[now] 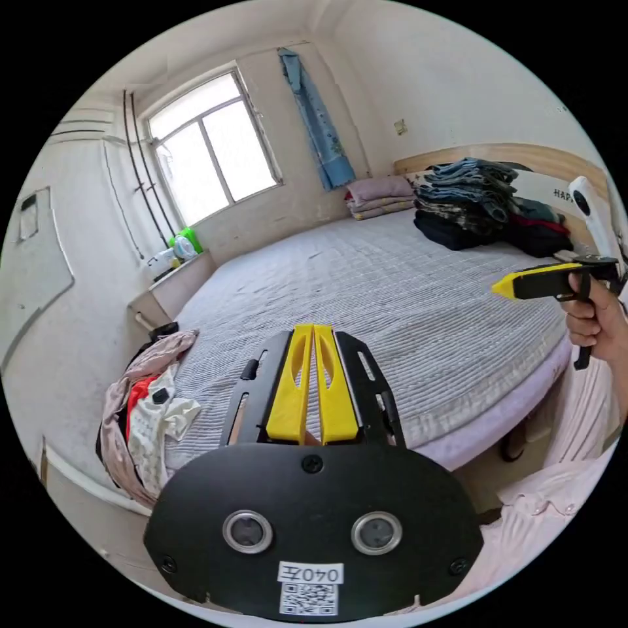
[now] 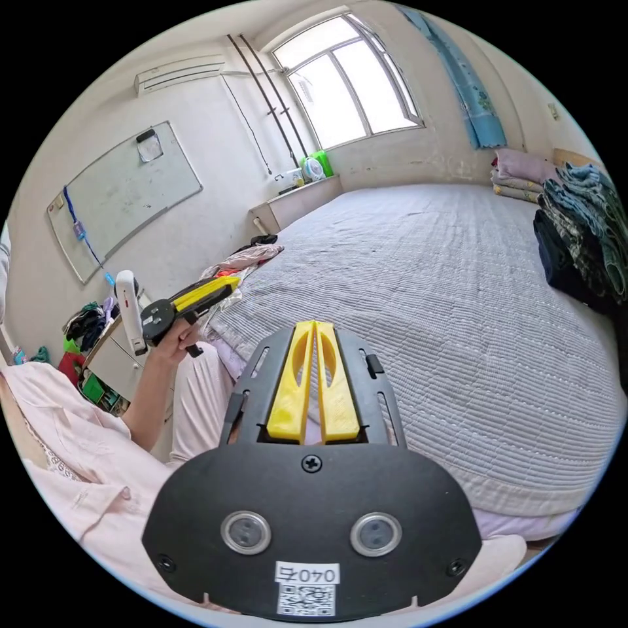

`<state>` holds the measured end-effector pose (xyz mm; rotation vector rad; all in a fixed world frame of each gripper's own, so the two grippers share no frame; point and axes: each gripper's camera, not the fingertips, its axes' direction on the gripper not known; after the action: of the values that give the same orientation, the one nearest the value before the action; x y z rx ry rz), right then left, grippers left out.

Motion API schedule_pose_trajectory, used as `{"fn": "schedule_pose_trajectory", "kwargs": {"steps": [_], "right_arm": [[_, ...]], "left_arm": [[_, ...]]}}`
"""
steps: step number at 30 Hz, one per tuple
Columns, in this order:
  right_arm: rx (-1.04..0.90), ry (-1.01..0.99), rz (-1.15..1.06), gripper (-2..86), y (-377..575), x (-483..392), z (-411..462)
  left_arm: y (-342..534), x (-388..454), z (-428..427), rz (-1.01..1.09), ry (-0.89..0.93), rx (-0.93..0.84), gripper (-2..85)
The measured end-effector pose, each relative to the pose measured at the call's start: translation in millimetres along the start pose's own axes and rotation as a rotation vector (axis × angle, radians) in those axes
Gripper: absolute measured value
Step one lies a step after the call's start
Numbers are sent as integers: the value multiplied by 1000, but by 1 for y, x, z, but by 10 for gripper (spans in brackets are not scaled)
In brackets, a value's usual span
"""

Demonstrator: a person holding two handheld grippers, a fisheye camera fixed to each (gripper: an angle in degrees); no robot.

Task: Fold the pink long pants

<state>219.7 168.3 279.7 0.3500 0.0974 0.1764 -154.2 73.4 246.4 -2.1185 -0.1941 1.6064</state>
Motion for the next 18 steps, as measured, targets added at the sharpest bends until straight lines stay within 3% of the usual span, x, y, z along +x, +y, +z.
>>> {"fn": "schedule_pose_trajectory", "kwargs": {"steps": [4,6,12,15,18], "right_arm": [[4,-39,-36,-10,-19,-5,5],[-17,-55,-45,-10,-28,-10,13],[-80,-101,-86,-10,-50,-25,42],[-112,-98,-106,-10,-60,-30,51],[-136,-69,-115,-9,-71,-32,58]], "left_arm": [[11,-101,10,-218,-237,-64,39],[31,-193,30,-367,-385,-152,54],[81,-414,68,-719,-485,-328,62],[89,-491,85,-835,-394,-360,65],[87,-543,106,-852,-424,-423,69]]}}
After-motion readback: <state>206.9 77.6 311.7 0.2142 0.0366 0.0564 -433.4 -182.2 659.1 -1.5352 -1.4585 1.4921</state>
